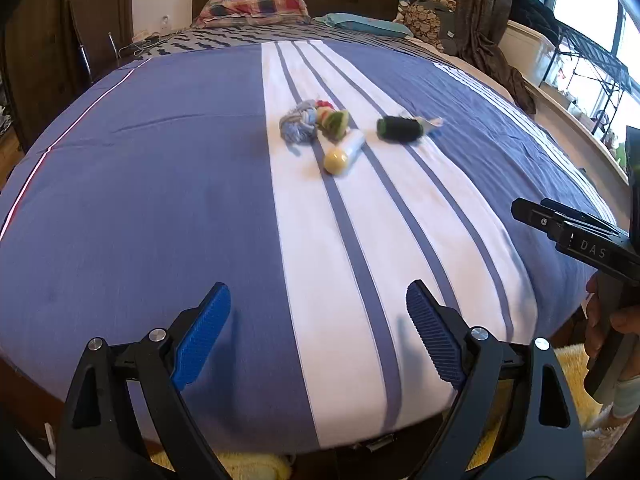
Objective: Collect trash
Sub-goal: 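Move both open tools back toward the remaining items on the bed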
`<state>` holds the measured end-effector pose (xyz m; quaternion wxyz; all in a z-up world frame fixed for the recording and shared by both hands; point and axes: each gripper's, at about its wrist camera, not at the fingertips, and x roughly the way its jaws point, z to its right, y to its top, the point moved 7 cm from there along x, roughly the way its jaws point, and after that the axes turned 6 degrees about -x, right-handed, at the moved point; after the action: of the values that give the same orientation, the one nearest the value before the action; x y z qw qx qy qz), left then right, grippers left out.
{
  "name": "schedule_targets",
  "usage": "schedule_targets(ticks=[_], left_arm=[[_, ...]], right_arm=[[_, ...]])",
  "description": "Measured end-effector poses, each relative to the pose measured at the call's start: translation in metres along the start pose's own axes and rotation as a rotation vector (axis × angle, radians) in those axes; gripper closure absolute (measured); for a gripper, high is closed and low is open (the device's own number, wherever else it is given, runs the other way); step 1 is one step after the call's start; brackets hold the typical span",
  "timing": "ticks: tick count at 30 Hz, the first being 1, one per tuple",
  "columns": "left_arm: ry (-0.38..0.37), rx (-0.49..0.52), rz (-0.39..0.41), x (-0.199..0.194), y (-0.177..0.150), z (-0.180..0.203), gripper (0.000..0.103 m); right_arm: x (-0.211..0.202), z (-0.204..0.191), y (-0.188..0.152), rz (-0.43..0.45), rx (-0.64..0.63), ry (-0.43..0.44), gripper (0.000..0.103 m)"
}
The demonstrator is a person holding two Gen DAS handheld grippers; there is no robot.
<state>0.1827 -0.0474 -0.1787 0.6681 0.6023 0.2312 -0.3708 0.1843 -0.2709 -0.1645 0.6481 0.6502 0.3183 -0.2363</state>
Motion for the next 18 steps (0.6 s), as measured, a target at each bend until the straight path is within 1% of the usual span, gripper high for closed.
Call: schedule_targets(ticks=[10,13,18], left_arm=[[-0.007,0.008,-0.006,0.033,0.037,0.001,0.019],[-0.013,0.007,-0.007,0.041,0.046,0.005,0.021],[-0.024,0.008,-0.020,0.061,0.064,0.011,0.026]], right_arm=[[0.038,-0.011,0.046,0.012,-0.058,-0.004,0.024],[0.052,-0.014,0.060,0.008,-0.073,-0.008,0.024],[0.073,-0.031,0.082,0.009,-0.144,0.012,0.024]])
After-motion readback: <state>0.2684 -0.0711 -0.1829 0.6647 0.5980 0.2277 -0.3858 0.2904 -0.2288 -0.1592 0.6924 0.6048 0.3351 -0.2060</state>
